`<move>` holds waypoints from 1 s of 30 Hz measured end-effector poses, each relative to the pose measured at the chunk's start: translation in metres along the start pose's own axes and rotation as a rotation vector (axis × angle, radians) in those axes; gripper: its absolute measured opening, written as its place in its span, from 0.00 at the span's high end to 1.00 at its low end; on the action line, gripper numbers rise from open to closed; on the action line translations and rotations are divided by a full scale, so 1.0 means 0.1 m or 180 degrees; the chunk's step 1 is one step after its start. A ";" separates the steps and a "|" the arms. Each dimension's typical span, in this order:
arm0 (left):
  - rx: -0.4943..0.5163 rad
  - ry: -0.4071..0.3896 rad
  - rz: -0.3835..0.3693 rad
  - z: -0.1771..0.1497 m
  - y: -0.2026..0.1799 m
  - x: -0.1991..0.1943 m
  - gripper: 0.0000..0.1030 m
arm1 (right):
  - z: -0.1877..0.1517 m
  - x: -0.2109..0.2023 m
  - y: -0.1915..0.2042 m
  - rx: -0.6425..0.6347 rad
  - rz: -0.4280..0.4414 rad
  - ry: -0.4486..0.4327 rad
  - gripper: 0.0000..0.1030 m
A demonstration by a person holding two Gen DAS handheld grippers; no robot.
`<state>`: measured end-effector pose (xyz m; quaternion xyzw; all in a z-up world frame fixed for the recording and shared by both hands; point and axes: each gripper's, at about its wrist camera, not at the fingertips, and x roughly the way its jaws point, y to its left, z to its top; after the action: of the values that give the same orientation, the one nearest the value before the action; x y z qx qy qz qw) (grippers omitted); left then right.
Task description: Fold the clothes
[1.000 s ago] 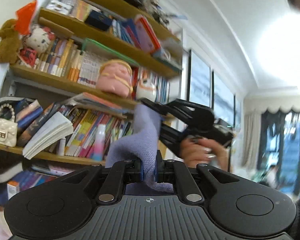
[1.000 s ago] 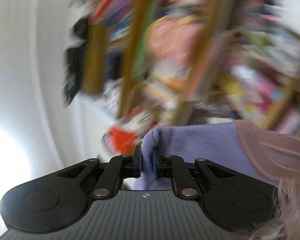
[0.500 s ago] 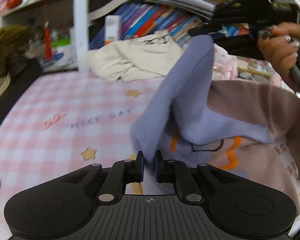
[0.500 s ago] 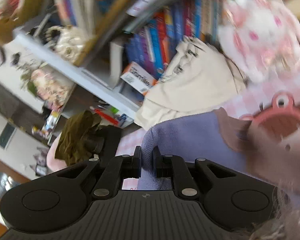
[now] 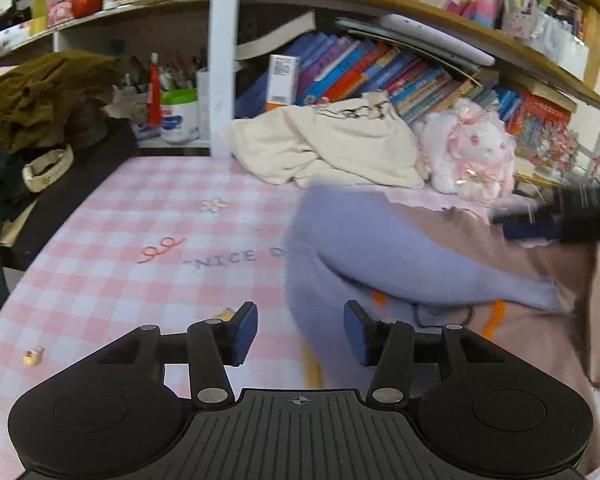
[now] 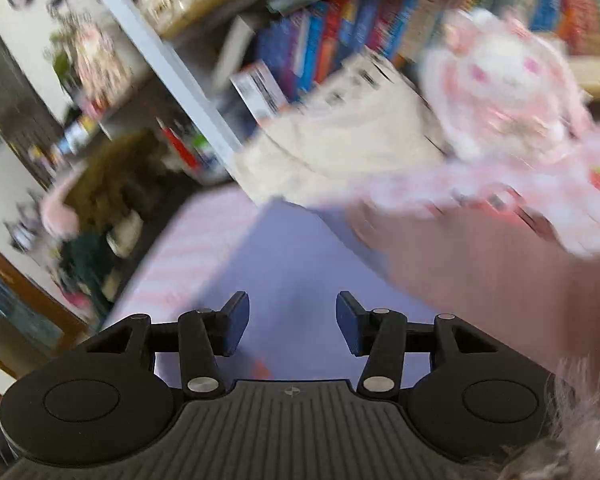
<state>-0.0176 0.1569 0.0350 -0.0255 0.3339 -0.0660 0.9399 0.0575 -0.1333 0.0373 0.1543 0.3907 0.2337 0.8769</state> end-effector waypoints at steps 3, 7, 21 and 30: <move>0.0180 0.0014 -0.0095 -0.01 -0.22 0.07 0.53 | -0.38 -0.14 -0.08 -0.0212 -0.0287 0.0098 0.55; 0.0449 0.0046 -0.0274 0.03 -0.57 0.23 0.52 | -0.62 -0.23 -0.17 -0.0425 -0.0575 0.0180 0.56; 0.1225 0.0251 -0.0278 -0.13 -1.47 0.54 0.46 | -1.05 -0.37 -0.33 -0.1343 -0.1009 0.0375 0.57; 0.0866 0.0505 0.0276 -0.20 -1.31 0.56 0.46 | -0.96 -0.39 -0.47 -0.1518 -0.0896 0.0364 0.59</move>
<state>-0.0012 0.0187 -0.0032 0.1217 0.3959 -0.0718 0.9074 -0.0246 -0.1852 -0.0229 -0.1256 0.3912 0.2033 0.8887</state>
